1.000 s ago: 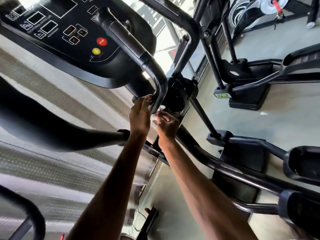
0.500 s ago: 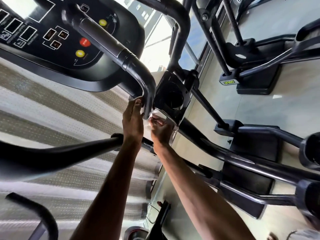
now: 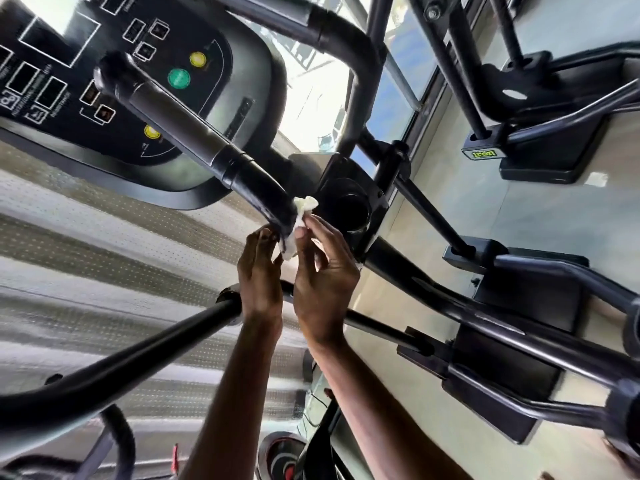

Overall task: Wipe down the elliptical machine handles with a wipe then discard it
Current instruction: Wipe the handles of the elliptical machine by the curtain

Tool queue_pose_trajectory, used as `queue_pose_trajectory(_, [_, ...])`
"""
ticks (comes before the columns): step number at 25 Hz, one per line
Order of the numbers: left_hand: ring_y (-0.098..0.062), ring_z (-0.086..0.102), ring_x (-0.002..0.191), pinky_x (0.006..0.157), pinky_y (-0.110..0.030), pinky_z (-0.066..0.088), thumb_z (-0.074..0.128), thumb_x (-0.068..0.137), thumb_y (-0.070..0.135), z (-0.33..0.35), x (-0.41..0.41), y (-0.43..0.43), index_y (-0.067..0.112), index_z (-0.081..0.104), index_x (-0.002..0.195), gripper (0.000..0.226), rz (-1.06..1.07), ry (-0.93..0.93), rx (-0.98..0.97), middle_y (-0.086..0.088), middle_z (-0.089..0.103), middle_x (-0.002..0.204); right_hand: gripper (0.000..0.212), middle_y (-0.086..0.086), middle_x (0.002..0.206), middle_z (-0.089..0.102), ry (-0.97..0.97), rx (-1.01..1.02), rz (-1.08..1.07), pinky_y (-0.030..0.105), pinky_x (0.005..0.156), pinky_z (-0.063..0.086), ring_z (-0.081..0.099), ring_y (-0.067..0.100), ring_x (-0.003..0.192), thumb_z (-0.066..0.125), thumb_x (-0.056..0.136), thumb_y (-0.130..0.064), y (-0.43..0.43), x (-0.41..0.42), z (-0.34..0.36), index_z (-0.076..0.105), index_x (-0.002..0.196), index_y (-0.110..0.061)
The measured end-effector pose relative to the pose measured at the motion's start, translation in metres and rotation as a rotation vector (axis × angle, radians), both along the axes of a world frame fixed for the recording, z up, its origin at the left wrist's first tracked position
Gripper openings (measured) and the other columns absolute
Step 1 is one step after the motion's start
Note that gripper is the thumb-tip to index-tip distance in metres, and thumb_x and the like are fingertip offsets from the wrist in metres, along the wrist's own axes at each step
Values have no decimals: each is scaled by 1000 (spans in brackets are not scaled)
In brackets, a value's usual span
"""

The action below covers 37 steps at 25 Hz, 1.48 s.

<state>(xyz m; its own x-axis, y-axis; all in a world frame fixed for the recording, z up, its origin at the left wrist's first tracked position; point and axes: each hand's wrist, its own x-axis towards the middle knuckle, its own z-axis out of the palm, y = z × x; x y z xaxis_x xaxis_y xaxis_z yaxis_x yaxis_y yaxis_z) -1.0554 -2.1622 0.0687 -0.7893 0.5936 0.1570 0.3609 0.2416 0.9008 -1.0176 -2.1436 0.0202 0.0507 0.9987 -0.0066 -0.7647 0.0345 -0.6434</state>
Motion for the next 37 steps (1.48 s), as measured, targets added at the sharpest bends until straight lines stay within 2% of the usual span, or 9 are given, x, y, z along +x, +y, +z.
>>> queue_pose_trajectory(4, [-12, 65, 121, 105, -37, 47, 43, 106, 33, 6, 17, 6, 29, 72, 111, 29, 36, -2, 25, 3, 73, 121, 22, 6, 116, 72, -28, 9, 10, 50, 89, 58, 69, 20, 111, 67, 96, -5, 4, 7, 3, 72, 117, -2])
queue_pose_trajectory(8, [-17, 63, 126, 102, -34, 46, 38, 108, 32, 24, 30, 11, 9, 65, 129, 41, 29, -19, 68, -5, 71, 129, 21, 8, 114, 72, -29, 31, 0, 48, 88, 58, 70, 21, 109, 70, 94, -3, 5, 20, 19, 73, 114, -1])
queue_pose_trajectory(12, [-13, 64, 124, 100, -28, 48, 37, 109, 35, 43, 46, 10, 11, 64, 129, 41, -22, 17, 34, -4, 72, 127, 22, 9, 114, 72, -48, 77, -26, 40, 91, 57, 69, 21, 109, 72, 91, -3, 5, 21, 18, 74, 113, -2])
queue_pose_trajectory(15, [-10, 66, 118, 97, -27, 48, 40, 110, 29, 48, 60, 12, 22, 67, 114, 28, -25, 87, -6, 2, 74, 117, 19, 3, 112, 74, -19, -65, 143, 22, 87, 55, 69, 4, 105, 69, 94, -5, 7, 4, -2, 74, 112, -2])
queue_pose_trajectory(18, [-11, 60, 128, 110, -41, 44, 46, 100, 43, 49, 66, 13, 39, 71, 105, 26, -10, 130, -60, 7, 73, 122, 19, 12, 109, 74, -239, -99, 292, -1, 80, 44, 66, -6, 95, 66, 92, 3, 23, -16, -26, 72, 110, 6])
queue_pose_trajectory(22, [-13, 58, 130, 116, -51, 40, 48, 94, 52, 53, 65, 14, 52, 74, 96, 27, 58, 168, -95, 15, 73, 122, 23, 12, 110, 75, -449, 80, 460, 28, 91, 58, 70, 16, 99, 65, 88, 4, 52, -34, -48, 75, 109, -1])
queue_pose_trajectory(28, [-19, 57, 131, 97, -39, 51, 46, 91, 55, 48, 75, 22, 52, 72, 99, 28, 139, 198, -75, 7, 70, 128, 21, 11, 103, 76, -522, 181, 572, 24, 82, 57, 71, 17, 94, 65, 85, 8, 63, -44, -67, 76, 101, 1])
queue_pose_trajectory(32, [-16, 58, 130, 115, -53, 38, 42, 94, 49, 45, 76, 22, 60, 74, 92, 34, 149, 204, -64, 10, 73, 121, 21, 4, 103, 77, -453, -4, 717, 39, 82, 61, 69, 10, 82, 69, 88, -4, 63, -49, -66, 77, 107, -11])
queue_pose_trajectory(37, [-12, 61, 128, 118, -50, 38, 38, 107, 38, 47, 65, 15, 39, 75, 107, 37, 99, 114, -41, 7, 74, 122, 21, -3, 108, 75, -278, -11, 559, 37, 88, 60, 72, 7, 98, 71, 92, -17, 53, -20, -43, 76, 111, -11])
